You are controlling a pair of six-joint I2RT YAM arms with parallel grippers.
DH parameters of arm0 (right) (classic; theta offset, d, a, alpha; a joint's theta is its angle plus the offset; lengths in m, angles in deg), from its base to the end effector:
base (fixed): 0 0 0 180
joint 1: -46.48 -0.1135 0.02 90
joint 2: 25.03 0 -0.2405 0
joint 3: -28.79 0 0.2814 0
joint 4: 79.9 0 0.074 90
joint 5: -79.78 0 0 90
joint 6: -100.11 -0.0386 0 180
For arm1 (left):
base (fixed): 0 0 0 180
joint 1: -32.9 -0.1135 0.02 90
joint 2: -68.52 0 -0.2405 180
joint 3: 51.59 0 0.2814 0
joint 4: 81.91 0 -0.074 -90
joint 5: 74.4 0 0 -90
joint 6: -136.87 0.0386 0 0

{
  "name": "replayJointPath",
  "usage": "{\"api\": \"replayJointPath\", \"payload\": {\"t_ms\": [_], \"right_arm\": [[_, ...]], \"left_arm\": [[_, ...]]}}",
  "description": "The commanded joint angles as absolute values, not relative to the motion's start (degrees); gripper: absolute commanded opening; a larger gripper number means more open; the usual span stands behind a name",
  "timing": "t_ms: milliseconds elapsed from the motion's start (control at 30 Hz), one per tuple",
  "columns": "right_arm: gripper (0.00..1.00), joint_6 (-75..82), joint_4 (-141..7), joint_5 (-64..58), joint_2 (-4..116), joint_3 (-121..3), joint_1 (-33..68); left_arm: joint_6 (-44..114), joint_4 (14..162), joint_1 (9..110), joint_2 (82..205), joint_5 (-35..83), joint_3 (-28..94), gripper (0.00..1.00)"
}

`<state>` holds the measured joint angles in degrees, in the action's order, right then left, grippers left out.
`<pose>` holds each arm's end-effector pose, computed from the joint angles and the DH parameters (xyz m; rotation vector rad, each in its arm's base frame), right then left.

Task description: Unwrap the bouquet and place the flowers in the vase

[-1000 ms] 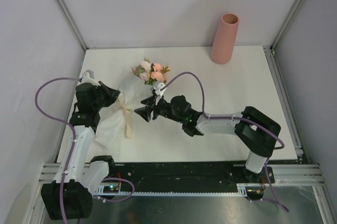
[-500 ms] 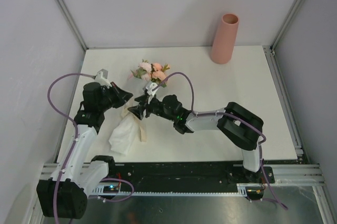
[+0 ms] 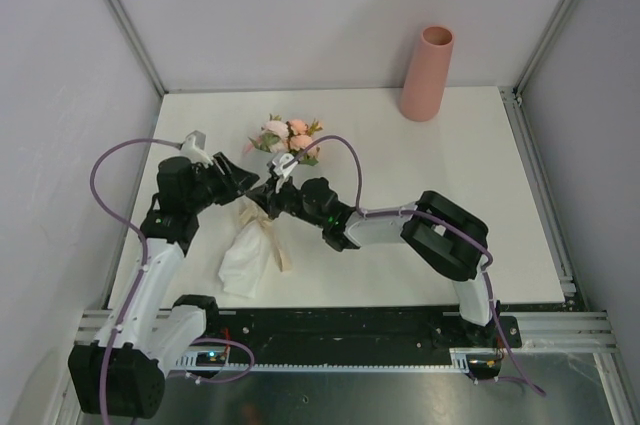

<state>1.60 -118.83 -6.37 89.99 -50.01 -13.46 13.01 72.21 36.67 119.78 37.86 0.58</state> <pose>0.2287 0.4004 0.1705 -0.7493 1.4251 0.9936 0.2488 -0.0310 0.2592 -0.2837 2.0453 -0.8027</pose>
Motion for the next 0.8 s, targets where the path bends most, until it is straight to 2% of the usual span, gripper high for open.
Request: {"api": "replayJointPath", "payload": {"t_ms": [0, 67, 133, 433, 533, 767], "right_arm": [[0.01, -2.3, -118.9, -7.7, 88.7, -52.4, -11.7], [0.00, -4.0, -117.8, -7.9, 87.8, -52.0, -11.1], [0.00, -5.1, -117.2, -8.1, 87.0, -51.6, -10.7], [0.00, -9.4, -116.4, -9.8, 83.9, -50.4, -10.3], [0.00, -10.3, -115.9, -10.2, 82.9, -50.4, -10.2], [0.00, -11.3, -115.4, -10.2, 82.0, -50.4, -10.0]], "left_arm": [[13.4, 71.6, 37.0, 115.6, 34.0, 1.0, 0.57], [13.5, 69.5, 37.0, 113.7, 32.1, 0.0, 0.66], [13.6, 67.5, 37.0, 111.9, 31.7, -1.1, 0.69], [9.8, 61.2, 37.0, 103.1, 30.6, -9.7, 0.65], [5.9, 61.6, 37.2, 100.7, 29.0, -14.5, 0.68], [2.9, 62.7, 41.1, 102.2, 25.6, -17.9, 0.68]]}}
